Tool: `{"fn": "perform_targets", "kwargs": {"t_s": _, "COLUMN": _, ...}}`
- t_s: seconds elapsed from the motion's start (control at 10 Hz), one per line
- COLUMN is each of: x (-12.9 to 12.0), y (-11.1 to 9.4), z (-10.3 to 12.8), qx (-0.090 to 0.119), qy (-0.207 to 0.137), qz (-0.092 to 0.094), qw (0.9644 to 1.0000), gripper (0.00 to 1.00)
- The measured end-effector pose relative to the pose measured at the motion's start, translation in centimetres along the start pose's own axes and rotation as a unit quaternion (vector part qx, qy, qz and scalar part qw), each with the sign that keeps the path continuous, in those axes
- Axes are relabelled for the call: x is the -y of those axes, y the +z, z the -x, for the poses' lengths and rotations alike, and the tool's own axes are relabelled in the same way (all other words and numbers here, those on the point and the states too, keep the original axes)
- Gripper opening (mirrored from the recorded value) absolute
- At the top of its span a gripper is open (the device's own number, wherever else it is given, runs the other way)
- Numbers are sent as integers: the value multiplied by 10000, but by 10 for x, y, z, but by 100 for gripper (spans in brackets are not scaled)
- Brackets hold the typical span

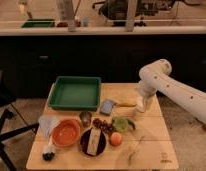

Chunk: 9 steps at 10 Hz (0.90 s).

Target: Place banana in metal cup

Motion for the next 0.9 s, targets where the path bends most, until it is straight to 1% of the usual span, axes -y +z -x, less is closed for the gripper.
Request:
{"fn": "perform_targets", "kwargs": {"t_s": 0.4, "x": 21, "y": 11, "z": 2, "qx": 115, "qy": -131, "qz": -30, "qw": 9998, "gripper": 80}}
{"fn": "perform_targets", "kwargs": {"t_s": 0.6, "x": 21, "y": 15, "z": -4, "qx": 125, "qy": -153, "qz": -51, "qw": 9998, "gripper": 80}}
{"fn": "perform_targets", "kwargs": {"t_s": 0.9, "x": 32, "y": 21, "z": -1, "qx": 189, "qy": -245, "qz": -74, "qw": 9995, "gripper": 80}}
